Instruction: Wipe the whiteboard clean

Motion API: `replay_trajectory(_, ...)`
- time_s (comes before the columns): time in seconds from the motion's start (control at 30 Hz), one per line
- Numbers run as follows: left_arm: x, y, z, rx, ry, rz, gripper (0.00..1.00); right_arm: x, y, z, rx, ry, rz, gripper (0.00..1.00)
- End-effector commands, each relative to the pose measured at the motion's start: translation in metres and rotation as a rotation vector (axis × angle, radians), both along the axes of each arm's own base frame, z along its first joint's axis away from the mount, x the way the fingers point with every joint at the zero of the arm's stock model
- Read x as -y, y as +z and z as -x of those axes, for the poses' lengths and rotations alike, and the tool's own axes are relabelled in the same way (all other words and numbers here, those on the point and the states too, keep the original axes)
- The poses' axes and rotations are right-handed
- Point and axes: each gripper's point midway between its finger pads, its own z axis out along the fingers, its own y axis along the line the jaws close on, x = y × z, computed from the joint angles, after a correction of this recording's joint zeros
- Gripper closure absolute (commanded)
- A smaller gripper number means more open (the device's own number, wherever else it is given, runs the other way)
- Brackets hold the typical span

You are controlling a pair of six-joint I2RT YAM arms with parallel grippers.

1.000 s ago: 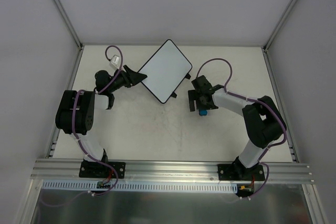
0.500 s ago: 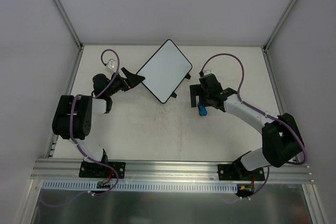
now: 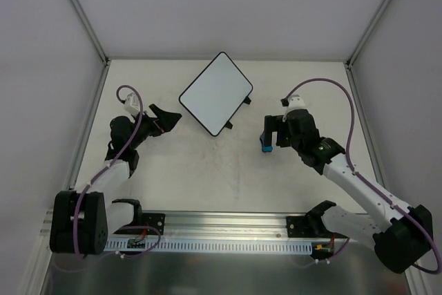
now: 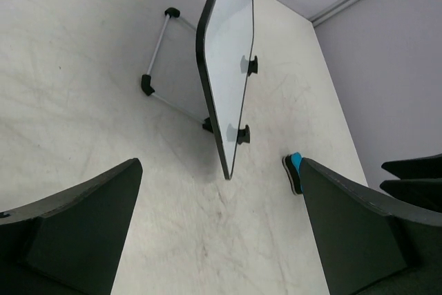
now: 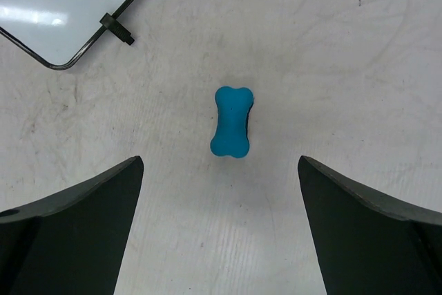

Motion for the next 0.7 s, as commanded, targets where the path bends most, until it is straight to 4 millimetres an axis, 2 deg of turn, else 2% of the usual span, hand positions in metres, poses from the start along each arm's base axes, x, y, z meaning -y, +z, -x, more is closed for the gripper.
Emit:
replay_trajectory(0.0,-0.014,-0.009,0.018,-0.062,0.054,-0.068,0.01,0.009,0.009,0.009,0.072,0.019,0.009,0.01)
replay_trajectory(0.03,-0.015,0.000,0.022,-0.040,0.054,-0.086,0.01,0.012,0.010,0.010,0.081,0.016,0.010,0.01)
replay_trajectory(0.23,-0.019,-0.014,0.048,-0.099,0.038,-0.164,0.01,0.027,0.004,0.013,0.133,-0.035,0.030,0.01)
replay_trajectory(0.3,-0.018,-0.017,0.054,-0.098,0.030,-0.169,0.01,0.025,0.002,0.013,0.168,-0.033,-0.003,0.01)
replay_trajectory(0.33,-0.018,-0.021,0.059,-0.092,0.026,-0.173,0.01,0.026,-0.015,0.019,0.172,-0.019,-0.013,0.01)
replay_trajectory(0.4,-0.019,-0.026,0.064,-0.086,0.027,-0.182,0.01,0.020,-0.012,0.015,0.254,-0.003,-0.070,0.01)
replay_trajectory(0.43,-0.020,-0.032,0.067,-0.089,0.030,-0.198,0.01,0.018,-0.016,0.016,0.261,0.006,-0.084,0.01)
replay_trajectory(0.53,-0.024,-0.035,0.073,-0.066,0.041,-0.220,0.01,0.019,-0.017,0.017,0.265,0.005,-0.089,0.01)
replay_trajectory(0.67,-0.024,-0.024,0.083,0.020,0.044,-0.230,0.01,0.019,-0.023,0.013,0.239,-0.005,-0.069,0.01)
